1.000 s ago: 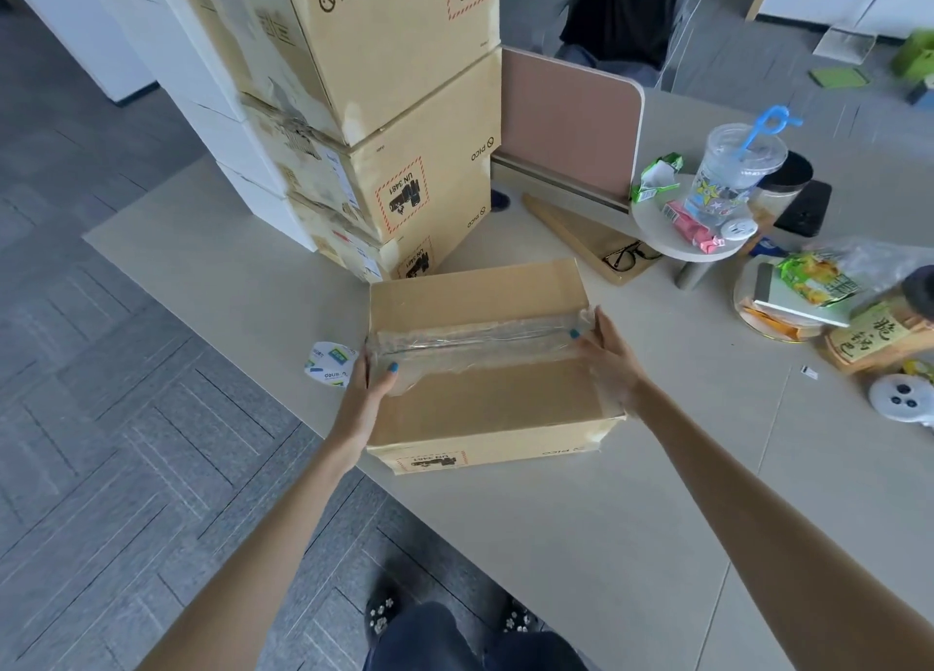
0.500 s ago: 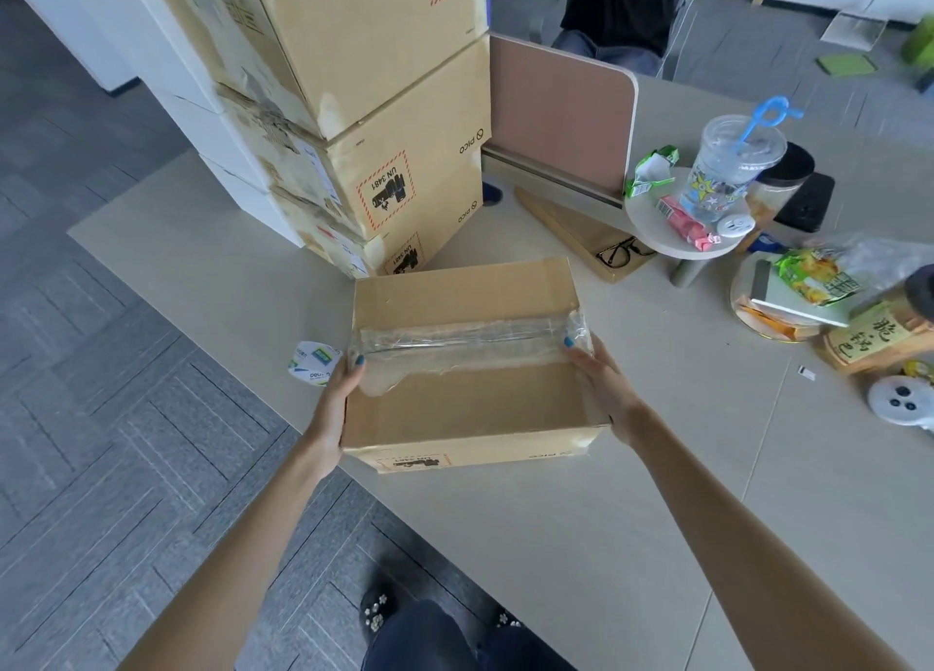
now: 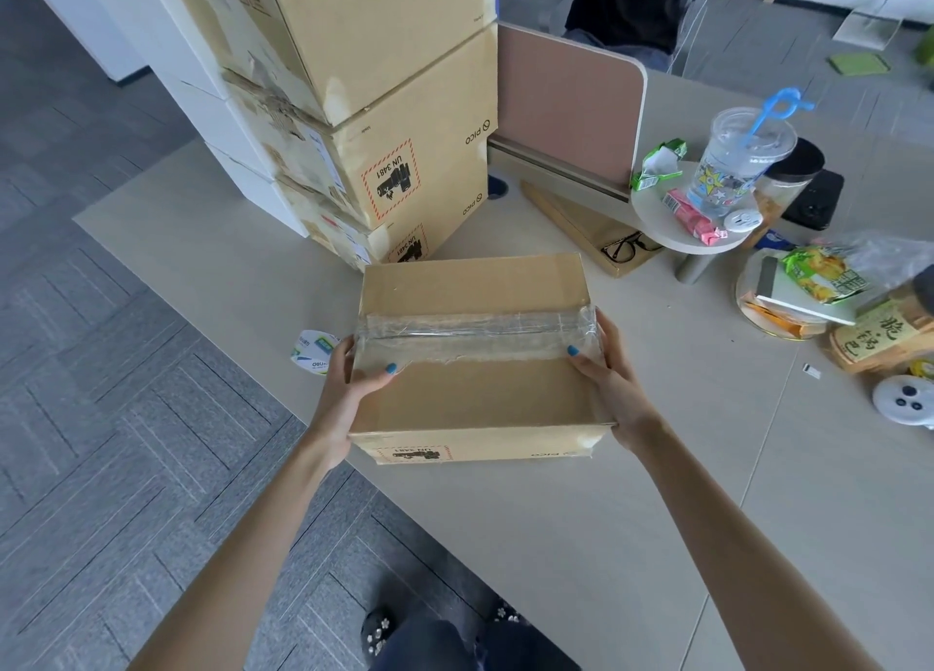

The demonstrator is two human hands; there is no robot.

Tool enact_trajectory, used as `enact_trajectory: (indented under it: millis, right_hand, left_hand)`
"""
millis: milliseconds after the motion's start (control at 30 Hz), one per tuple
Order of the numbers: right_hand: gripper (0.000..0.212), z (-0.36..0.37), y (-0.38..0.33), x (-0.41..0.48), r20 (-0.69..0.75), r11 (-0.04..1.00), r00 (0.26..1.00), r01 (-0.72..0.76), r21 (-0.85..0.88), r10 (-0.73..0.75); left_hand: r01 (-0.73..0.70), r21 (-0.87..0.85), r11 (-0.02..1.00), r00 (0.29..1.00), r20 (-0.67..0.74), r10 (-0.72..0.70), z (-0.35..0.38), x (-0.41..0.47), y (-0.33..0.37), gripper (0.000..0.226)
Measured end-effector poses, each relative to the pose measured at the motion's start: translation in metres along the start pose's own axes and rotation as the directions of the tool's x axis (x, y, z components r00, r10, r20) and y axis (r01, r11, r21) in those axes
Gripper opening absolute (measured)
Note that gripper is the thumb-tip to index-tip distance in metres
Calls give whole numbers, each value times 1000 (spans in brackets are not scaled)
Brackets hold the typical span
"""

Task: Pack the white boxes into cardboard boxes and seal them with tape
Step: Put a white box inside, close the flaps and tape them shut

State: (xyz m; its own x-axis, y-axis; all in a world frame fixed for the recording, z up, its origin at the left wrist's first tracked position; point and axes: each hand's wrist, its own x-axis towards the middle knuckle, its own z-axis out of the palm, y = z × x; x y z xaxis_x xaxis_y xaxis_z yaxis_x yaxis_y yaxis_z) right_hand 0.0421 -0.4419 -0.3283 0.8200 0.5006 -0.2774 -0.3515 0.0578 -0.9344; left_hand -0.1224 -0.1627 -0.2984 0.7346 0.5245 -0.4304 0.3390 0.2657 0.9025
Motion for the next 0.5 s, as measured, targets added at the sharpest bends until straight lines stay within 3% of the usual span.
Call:
enact_trajectory:
  millis: [233,500]
  right_hand:
    - [67,9,-14,-30,-52,995,996,81,51,-78]
    - [60,58,-58,-57,-93,973,970,230,32,-226]
  left_hand:
    - [-56,-11,998,998,13,56,-2,-15,9,69]
    - [-171,-20,985,982,79,172,-45,-44,64,91]
